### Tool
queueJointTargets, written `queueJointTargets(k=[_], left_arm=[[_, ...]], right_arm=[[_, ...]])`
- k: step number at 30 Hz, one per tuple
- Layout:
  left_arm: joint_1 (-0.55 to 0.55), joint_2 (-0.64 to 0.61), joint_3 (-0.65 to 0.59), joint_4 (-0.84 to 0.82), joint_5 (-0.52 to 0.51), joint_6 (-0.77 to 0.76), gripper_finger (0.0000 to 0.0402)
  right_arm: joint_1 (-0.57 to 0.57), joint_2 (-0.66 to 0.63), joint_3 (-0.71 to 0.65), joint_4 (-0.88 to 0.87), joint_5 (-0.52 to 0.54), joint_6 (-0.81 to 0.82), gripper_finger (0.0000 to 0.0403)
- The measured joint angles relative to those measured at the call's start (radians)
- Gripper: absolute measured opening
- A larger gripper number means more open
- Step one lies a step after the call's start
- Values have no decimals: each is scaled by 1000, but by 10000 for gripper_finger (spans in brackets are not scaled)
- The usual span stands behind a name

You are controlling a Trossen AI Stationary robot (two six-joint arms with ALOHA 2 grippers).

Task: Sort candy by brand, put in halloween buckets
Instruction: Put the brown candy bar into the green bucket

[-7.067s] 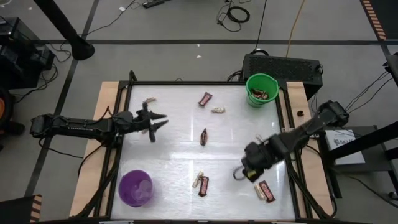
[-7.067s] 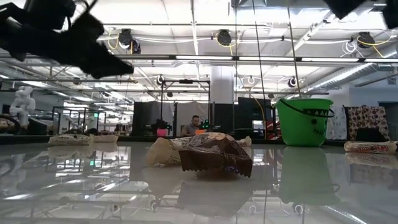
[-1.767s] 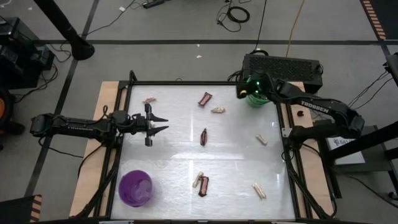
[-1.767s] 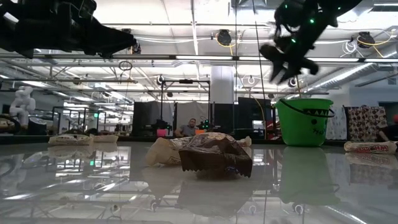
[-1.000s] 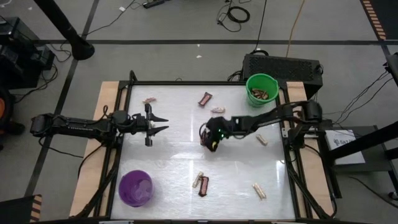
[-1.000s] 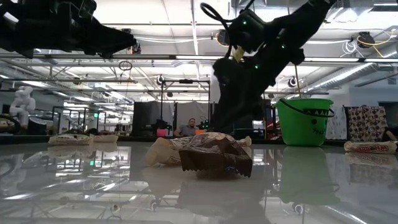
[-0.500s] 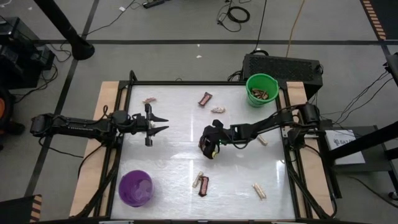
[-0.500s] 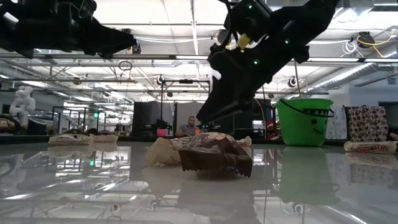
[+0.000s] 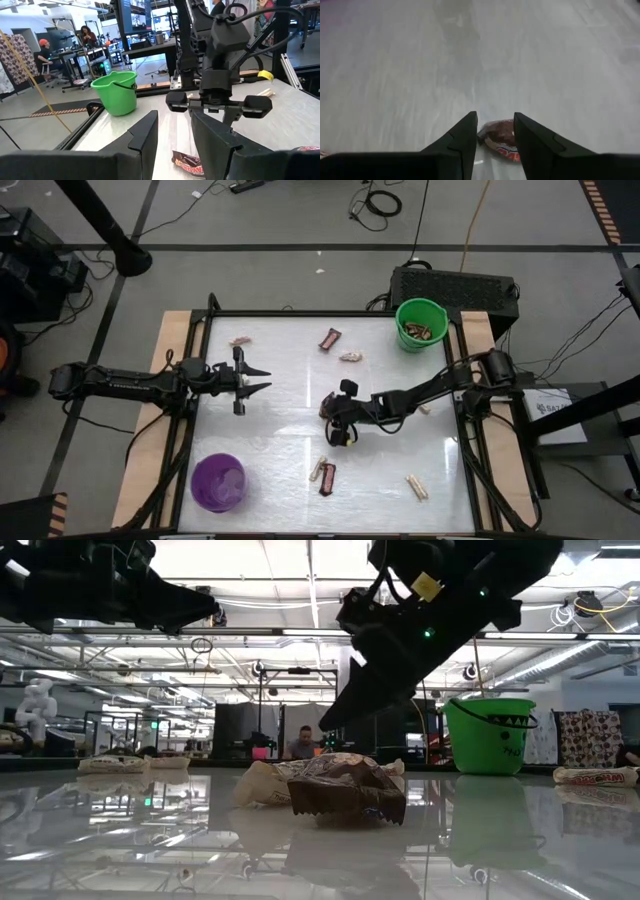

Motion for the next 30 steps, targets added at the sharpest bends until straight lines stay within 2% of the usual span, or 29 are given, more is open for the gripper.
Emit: queueJointTargets(k=[10,21,25,30], left_arm=[[0,0,0,-1,0,0,128],[1,0,0,-8,-4,5,128],[1,0,0,-8,-8,6,128],[1,0,0,-8,-8,6,128]], right_arm=[[-1,46,1,80,7,13,121],[-1,107,0,72,60,14,118],[-1,107,0,70,63,13,94],[-1,107,0,64,64,11,27]])
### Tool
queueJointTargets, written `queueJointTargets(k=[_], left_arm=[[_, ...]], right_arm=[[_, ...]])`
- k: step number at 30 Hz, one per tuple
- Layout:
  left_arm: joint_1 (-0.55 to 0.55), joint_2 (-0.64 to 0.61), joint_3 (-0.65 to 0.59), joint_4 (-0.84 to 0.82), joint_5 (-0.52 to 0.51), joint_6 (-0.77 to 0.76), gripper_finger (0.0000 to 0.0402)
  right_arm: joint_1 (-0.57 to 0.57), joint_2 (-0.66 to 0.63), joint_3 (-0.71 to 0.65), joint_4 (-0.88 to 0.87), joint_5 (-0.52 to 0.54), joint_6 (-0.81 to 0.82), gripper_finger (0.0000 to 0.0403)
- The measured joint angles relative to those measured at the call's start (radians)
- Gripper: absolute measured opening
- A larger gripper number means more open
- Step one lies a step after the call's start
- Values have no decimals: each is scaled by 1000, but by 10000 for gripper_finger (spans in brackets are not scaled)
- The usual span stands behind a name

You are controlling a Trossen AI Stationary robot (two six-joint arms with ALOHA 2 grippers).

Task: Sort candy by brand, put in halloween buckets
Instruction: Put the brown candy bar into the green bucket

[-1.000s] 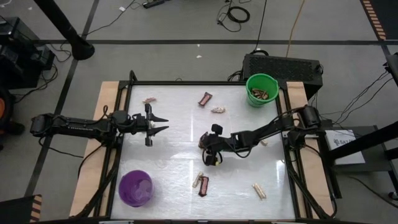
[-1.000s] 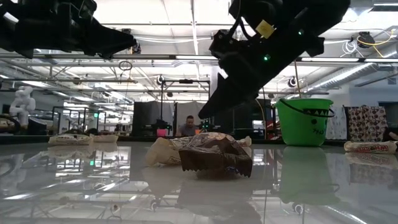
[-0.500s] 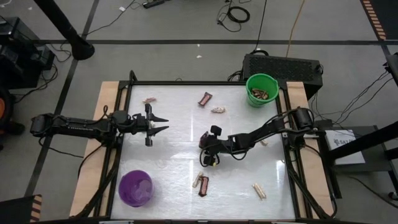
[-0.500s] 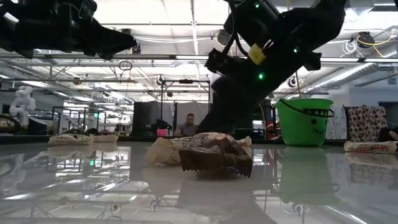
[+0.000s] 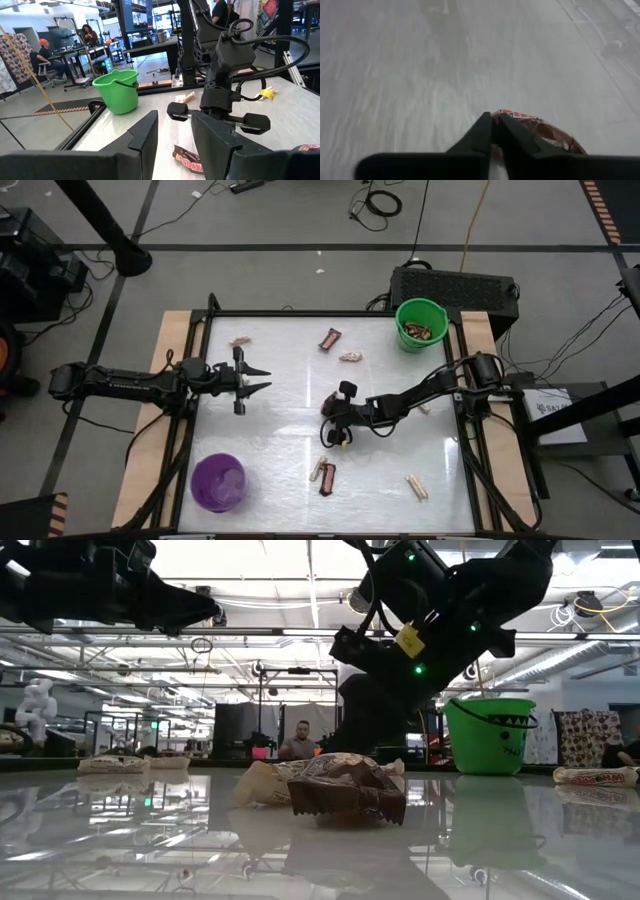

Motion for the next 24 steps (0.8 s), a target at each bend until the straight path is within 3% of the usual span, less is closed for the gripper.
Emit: queueJointTargets(k=[5,9,14,18,21,24], left_arm=[[0,0,0,-1,0,0,128],[0,0,0,-1,0,0,128],[0,0,0,-4,0,-1,128],[0,0,0,-3,0,-2,128],[0,0,0,-3,0,-3,128],[0,0,0,-4,-1,-3,128]], right_arm=[[-1,-20,11,-34,0,-24,8],[-2,-95,76,-205,40,-32,2],[-2,-207,196,-570,186,-35,1],[-6,-291,287,-831,369,-35,1],[-29,-349,318,-963,479,-28,1],[-80,-408,321,-1059,523,0,1]])
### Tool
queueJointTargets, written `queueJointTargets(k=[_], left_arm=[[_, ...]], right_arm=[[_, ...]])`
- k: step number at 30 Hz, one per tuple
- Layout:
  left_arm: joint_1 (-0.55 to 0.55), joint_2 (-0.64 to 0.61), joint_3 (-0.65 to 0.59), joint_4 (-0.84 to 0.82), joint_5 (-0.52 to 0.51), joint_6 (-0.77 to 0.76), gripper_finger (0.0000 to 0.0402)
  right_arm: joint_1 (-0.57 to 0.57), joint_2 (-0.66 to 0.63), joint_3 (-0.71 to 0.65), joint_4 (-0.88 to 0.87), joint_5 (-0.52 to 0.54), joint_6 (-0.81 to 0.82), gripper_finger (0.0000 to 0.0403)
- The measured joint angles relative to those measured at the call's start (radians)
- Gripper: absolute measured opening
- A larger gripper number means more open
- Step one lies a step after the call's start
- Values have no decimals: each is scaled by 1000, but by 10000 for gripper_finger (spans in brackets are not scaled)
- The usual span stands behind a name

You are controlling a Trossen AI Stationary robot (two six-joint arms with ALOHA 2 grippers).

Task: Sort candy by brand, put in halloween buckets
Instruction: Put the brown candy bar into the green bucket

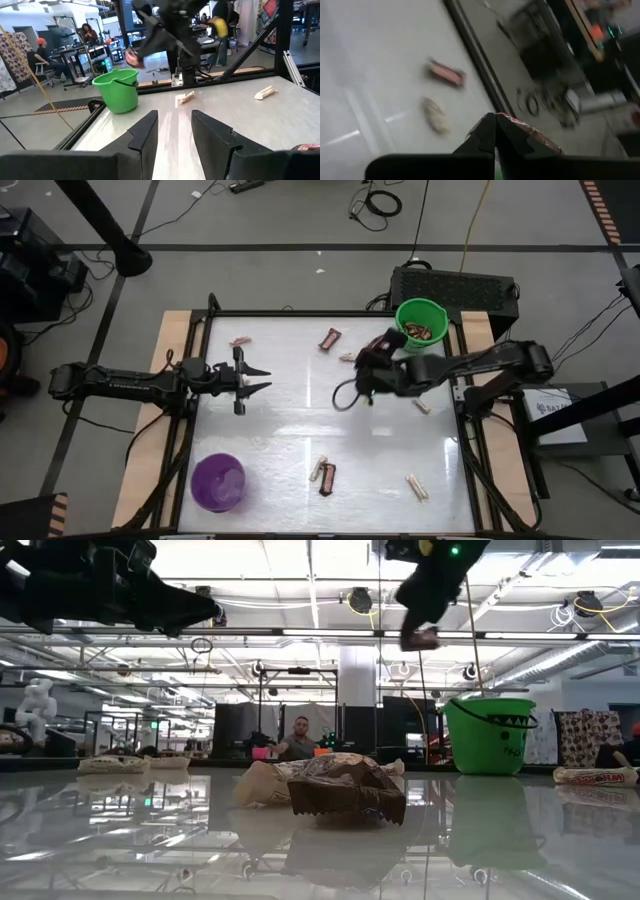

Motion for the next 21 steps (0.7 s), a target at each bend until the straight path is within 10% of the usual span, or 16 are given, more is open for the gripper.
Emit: queueJointTargets(k=[10,21], left_arm=[[0,0,0,0,-5,-1,128],[0,0,0,-2,-6,1,128]], right_arm=[[-309,-55,0,-356,61,327,0],[-551,-42,-1,-290,-36,364,16]])
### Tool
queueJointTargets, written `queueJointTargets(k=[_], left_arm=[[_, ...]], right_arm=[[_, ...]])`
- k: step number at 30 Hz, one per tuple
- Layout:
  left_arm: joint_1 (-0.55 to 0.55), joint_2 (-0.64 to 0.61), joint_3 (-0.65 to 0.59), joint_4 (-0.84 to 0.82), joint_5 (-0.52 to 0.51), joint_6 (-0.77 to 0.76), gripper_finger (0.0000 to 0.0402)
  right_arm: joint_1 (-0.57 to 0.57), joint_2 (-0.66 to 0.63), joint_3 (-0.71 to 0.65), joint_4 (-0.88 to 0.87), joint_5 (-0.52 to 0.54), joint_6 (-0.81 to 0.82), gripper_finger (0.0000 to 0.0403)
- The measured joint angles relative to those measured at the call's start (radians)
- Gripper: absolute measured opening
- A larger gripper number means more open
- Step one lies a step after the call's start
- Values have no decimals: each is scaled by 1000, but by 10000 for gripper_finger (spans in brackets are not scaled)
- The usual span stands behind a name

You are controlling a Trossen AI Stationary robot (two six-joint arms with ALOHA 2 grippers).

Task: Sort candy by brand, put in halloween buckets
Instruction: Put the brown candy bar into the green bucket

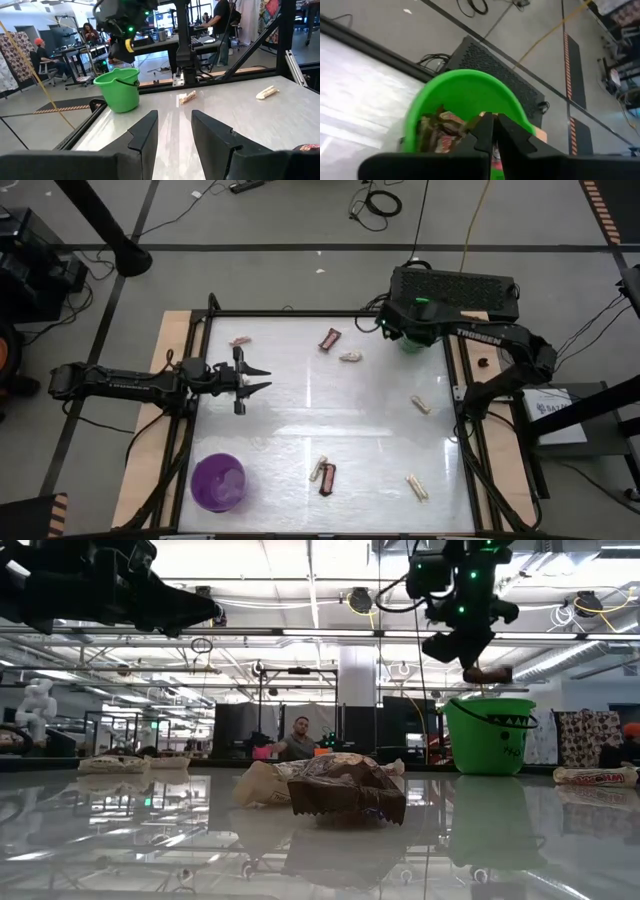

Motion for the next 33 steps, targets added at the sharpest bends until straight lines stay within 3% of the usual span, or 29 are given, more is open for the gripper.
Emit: queueJointTargets(k=[12,16,22,27,33], left_arm=[[0,0,0,-1,0,3,128],[0,0,0,-1,0,3,128],[0,0,0,1,0,3,128],[0,0,0,1,0,2,128],[0,0,0,0,0,2,128]], right_arm=[[-36,0,0,34,-2,-3,69],[-33,0,0,127,-40,-50,93],[13,17,0,472,-272,-205,123],[81,124,0,759,-479,-306,132],[151,351,0,973,-553,-405,132]])
